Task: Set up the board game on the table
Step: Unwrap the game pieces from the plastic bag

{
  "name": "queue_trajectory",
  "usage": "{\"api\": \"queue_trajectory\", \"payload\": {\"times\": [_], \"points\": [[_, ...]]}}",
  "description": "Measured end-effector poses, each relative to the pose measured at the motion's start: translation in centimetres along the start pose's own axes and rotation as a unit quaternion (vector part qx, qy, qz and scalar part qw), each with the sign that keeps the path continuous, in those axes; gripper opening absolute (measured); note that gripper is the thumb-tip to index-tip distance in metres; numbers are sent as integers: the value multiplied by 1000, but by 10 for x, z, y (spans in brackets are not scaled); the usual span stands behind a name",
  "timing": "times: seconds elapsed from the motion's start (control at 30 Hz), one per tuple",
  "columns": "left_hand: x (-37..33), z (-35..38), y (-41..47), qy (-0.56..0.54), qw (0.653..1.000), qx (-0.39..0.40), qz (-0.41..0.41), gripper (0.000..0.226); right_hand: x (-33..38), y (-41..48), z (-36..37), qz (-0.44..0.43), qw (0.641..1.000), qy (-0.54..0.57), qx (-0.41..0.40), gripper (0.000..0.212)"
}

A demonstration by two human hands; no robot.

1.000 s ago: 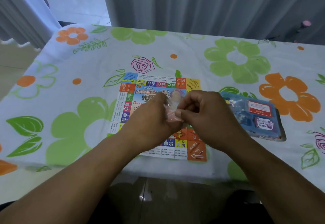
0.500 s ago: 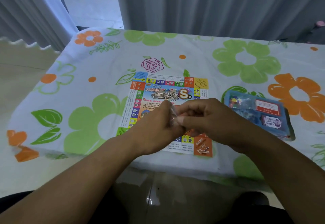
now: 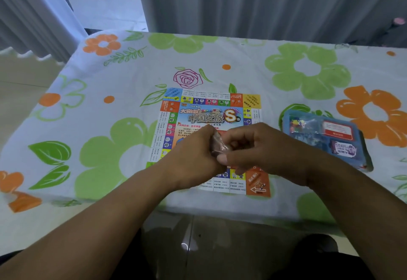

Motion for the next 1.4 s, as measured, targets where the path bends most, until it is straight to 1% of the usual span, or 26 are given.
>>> {"api": "queue_trajectory", "payload": {"times": [0.07,0.13,0.23,0.3,0.37,0.43,0.5,0.57,0.67,0.83,0.97,1.07,1.13,1.27,1.4], "points": [[-2,0,3,0,1000,14,-2,27,-3,1,-1,6,1000,-8,8,14],[-2,0,6,-6,1000,29,-3,24,-5,2,-4,0,1000,-13,-13,12],[-2,0,8,-21,999,48,-8,26,-5,1,-10,-13,999,-32,-40,8],[0,0,8,-20,998,59,-13,25,-5,0,-15,-22,997,-47,-60,11],[2,3,9,-19,997,76,-17,19,-5,0,-19,-30,995,-57,-75,13],[3,5,9,-14,995,94,-20,20,-5,-1,-21,-40,994,-54,-81,11],[3,5,8,-14,993,111,-28,22,-6,-1,-24,-38,995,-28,-90,9],[2,5,7,-29,991,129,-33,22,-10,-2,-26,-19,995,10,-93,11],[3,7,8,-44,987,148,-42,31,-19,0,-17,25,995,58,-77,10],[10,13,13,-12,984,166,-67,38,-41,6,-5,90,989,66,-93,22],[12,12,13,-29,979,185,-85,35,-48,5,-4,108,984,74,-120,21],[10,9,13,-32,978,180,-95,37,-53,6,-4,123,973,108,-162,19],[8,9,13,-24,981,171,-92,39,-57,6,-1,140,960,153,-188,20],[5,9,15,16,989,130,-64,36,-64,5,12,164,909,298,-241,12],[3,9,17,45,993,103,-34,28,-81,6,24,188,869,353,-291,21]]}}
Point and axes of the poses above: each hand's wrist, its own y-axis towards the middle knuckle, its own z-axis out of the palm, x = y × z, the point moved 5 cm from there along y, towards the middle knuckle, and after that the axes turned 11 degrees about -z, right-handed, at the moved point
